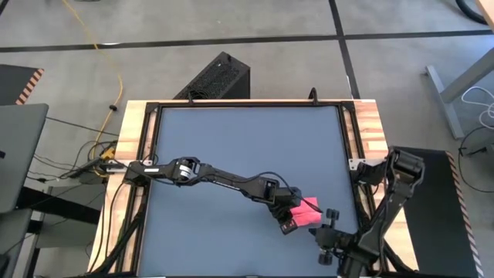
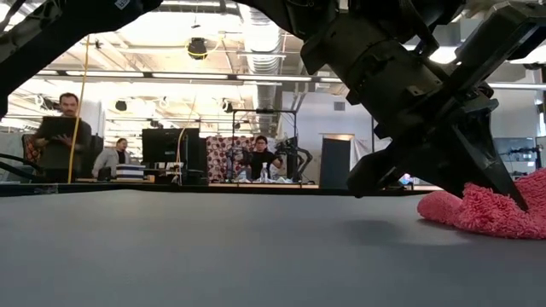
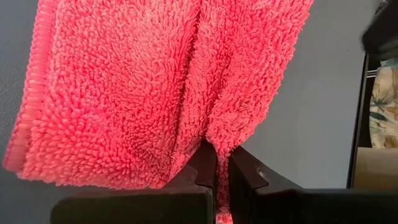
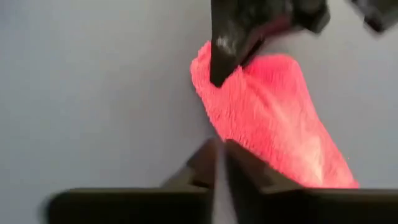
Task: Roll towel
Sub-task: Roll the pink towel
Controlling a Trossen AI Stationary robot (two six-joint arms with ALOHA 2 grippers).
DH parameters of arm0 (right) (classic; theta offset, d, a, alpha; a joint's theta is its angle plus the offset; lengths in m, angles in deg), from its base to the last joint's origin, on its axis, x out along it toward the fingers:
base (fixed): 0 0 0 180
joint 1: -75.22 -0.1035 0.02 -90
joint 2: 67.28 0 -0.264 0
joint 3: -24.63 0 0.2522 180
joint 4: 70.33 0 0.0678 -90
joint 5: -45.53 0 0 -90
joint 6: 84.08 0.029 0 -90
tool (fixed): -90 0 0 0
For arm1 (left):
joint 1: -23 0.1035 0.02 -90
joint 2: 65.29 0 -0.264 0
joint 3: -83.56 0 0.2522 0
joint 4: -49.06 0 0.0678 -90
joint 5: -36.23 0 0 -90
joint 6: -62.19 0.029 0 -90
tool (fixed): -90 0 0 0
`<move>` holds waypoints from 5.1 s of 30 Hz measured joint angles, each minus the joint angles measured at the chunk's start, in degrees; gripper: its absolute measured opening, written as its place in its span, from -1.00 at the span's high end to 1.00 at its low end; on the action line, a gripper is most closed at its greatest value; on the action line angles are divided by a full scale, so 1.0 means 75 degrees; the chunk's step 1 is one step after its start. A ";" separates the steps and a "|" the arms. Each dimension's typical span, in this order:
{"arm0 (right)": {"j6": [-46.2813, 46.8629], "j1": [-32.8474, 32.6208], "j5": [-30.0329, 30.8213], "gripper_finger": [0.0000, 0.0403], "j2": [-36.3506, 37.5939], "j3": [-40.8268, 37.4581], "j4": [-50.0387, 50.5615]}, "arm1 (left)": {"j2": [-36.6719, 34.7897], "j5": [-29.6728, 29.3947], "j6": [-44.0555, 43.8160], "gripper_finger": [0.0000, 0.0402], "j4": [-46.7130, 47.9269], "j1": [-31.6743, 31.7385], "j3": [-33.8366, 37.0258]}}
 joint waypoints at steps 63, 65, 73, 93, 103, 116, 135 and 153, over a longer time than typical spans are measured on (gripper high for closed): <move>-0.0984 0.1376 -0.0624 0.92 0.0056 -0.0309 0.0466 | -0.0012 -0.0146 -0.0083 1.00 -0.0035 0.0041 -0.0006; -0.0982 0.1429 -0.0654 0.92 0.0056 -0.0309 0.0465 | -0.0012 -0.0146 -0.0084 1.00 -0.0035 0.0041 -0.0004; -0.0430 0.1425 -0.1220 0.92 0.0056 -0.0687 0.0399 | -0.0012 -0.0149 -0.0082 1.00 -0.0038 0.0035 -0.0006; -0.0015 0.1305 -0.1599 0.92 0.0056 -0.1072 -0.0241 | -0.0012 -0.0801 -0.0033 1.00 0.0014 0.0026 -0.0352; 0.0307 0.1296 -0.1691 0.92 0.0070 -0.1239 -0.0418 | -0.0012 -0.0679 0.0133 1.00 0.0292 0.0038 -0.0670; 0.0247 0.1299 -0.1682 0.92 0.0061 -0.1242 -0.0461 | -0.0009 -0.0501 0.0382 1.00 0.1255 -0.0003 -0.0673; 0.0225 0.1293 -0.1685 0.92 0.0050 -0.1253 -0.0500 | -0.0012 0.0254 0.0761 0.60 0.0388 -0.0092 -0.0673; 0.0228 0.1343 -0.1682 0.92 0.0050 -0.1256 -0.0554 | -0.0386 -0.0907 0.1539 0.05 0.0626 -0.0512 -0.0673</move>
